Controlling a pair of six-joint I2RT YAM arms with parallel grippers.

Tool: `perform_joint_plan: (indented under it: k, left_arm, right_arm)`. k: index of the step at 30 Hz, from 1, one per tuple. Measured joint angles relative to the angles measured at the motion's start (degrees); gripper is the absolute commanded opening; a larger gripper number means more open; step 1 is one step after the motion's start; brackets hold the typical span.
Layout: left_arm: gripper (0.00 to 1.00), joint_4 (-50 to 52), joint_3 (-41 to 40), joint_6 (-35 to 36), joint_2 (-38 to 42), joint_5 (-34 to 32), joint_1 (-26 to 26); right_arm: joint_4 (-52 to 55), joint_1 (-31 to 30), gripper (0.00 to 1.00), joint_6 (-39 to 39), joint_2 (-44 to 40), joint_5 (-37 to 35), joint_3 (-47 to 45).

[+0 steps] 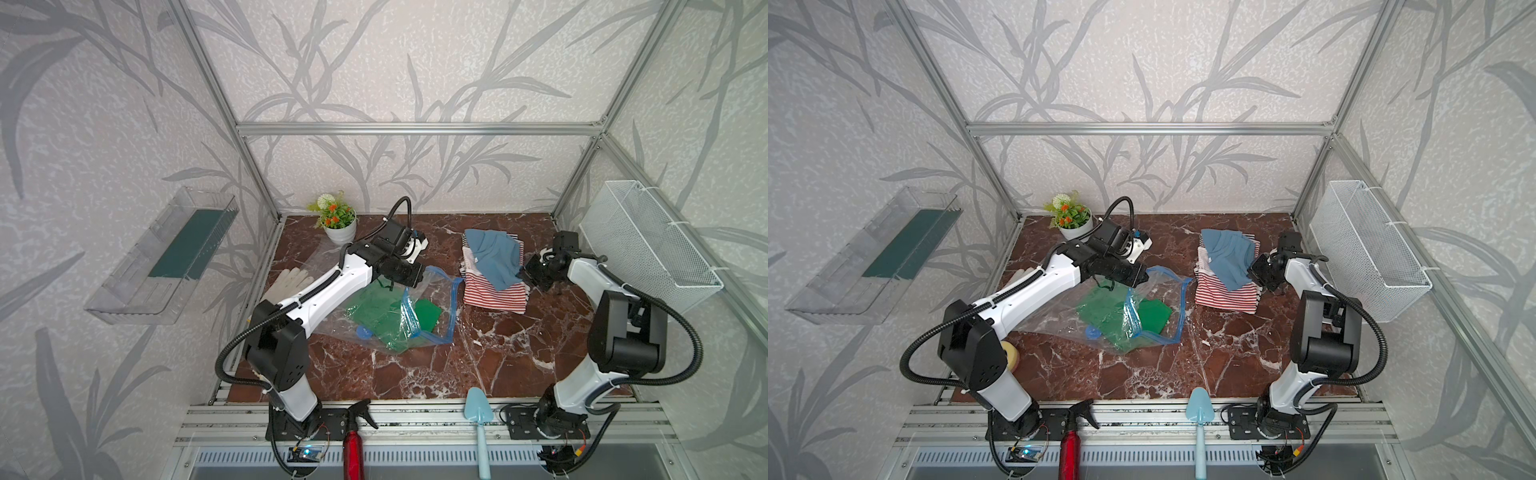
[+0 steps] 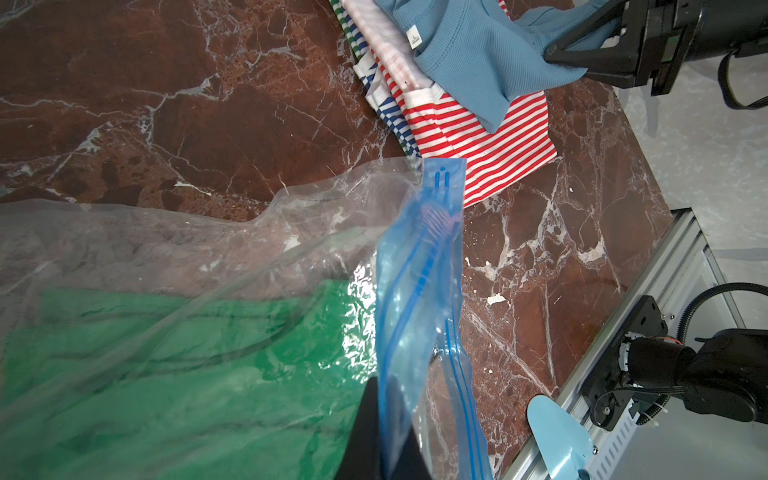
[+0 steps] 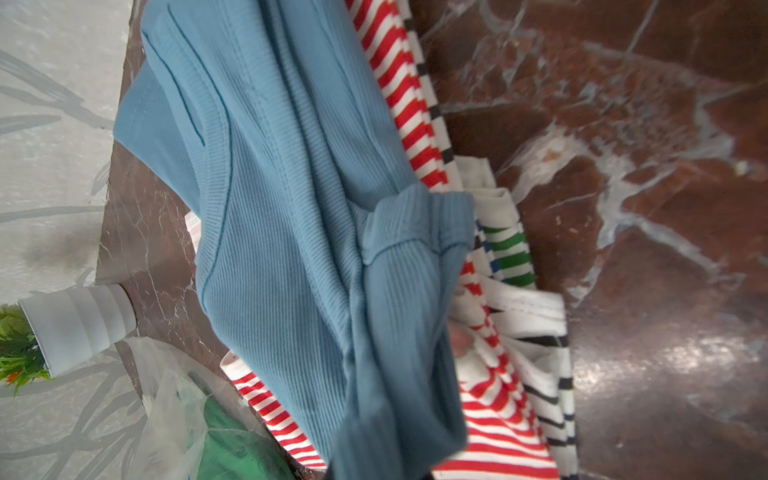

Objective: Take the tank top out of the vacuum bag
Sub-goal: Place the tank top on the tank top.

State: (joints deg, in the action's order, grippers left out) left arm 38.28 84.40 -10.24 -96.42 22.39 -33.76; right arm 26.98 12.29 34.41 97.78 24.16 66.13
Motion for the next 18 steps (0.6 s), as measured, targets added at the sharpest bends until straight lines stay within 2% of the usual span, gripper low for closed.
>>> perform_joint_plan:
  k: [2,7,10,15,18]
  left_arm:
    - [0.0,0.02,0.0,0.02,0.07,0.0,0.0]
    - [0.0,0.04,0.0,0.07,0.07,-0.04,0.0]
    - [0.0,0.09,0.0,0.09,0.11,-0.35,0.0]
    - [0.0,0.39,0.0,0.07,0.28,-1.75,0.0]
    - [0.0,0.59,0.0,0.04,0.42,-2.47,0.0]
  right_arm:
    - [-0.9,0.94,0.14,-0.33,0.0,0.31,-0.13]
    - [-1.79,2.23,0.24,-2.67,0.0,-0.94,-0.13]
    - [-1.7,2.29,0.39,-4.59,-1.33,-4.28,-1.22]
    - [0.42,2.34,0.59,-7.93,-11.19,-12.37,-6.32]
    - [1.92,2.32,0.62,-10.14,-17.62,-16.15,-7.52]
